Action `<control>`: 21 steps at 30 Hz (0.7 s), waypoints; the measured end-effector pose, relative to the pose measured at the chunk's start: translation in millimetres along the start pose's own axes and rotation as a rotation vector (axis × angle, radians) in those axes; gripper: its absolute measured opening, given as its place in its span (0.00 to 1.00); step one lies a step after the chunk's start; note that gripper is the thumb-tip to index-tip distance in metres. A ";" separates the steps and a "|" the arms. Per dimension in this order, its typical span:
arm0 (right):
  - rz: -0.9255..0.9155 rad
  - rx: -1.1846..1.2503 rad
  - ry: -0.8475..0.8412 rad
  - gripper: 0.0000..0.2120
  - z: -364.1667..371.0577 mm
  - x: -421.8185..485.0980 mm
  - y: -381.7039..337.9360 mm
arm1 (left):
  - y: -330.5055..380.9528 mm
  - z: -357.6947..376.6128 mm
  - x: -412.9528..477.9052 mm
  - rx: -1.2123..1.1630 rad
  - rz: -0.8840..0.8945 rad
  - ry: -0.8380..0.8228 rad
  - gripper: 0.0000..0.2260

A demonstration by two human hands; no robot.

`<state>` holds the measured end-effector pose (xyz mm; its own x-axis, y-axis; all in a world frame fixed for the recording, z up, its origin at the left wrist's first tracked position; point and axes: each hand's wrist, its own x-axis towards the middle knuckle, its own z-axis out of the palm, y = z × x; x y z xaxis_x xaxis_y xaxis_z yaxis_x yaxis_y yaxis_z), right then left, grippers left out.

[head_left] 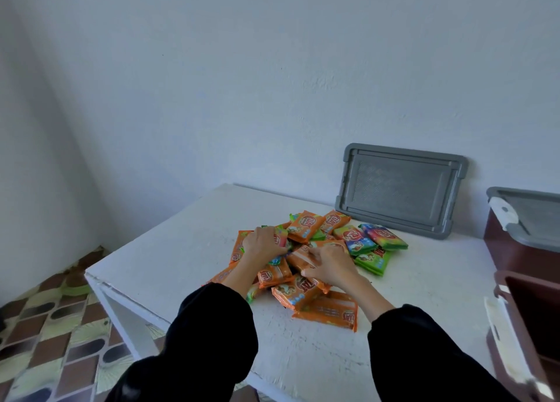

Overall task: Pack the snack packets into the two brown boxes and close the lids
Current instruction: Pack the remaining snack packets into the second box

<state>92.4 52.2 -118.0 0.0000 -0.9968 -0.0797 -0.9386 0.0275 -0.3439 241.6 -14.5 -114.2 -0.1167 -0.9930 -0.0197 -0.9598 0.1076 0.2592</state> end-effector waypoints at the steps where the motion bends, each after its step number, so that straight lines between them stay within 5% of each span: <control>1: 0.004 0.004 0.002 0.30 0.3 0.6 -0.6 | -1.1 -2.1 0.7 0.013 0.006 -0.013 0.24; 13: 0.129 -0.039 -0.021 0.28 -13.3 13.2 -19.3 | -12.0 -17.6 3.1 -0.051 0.128 -0.017 0.25; 21: 0.171 -0.017 0.176 0.27 -90.0 -38.2 9.6 | 35.2 -64.2 -17.2 -0.184 0.373 -0.018 0.26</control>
<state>52.3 83.8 -34.1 -0.2183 -0.9754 0.0293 -0.9253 0.1973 -0.3238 226.2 3.2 -42.7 -0.4534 -0.8866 0.0915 -0.7897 0.4472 0.4199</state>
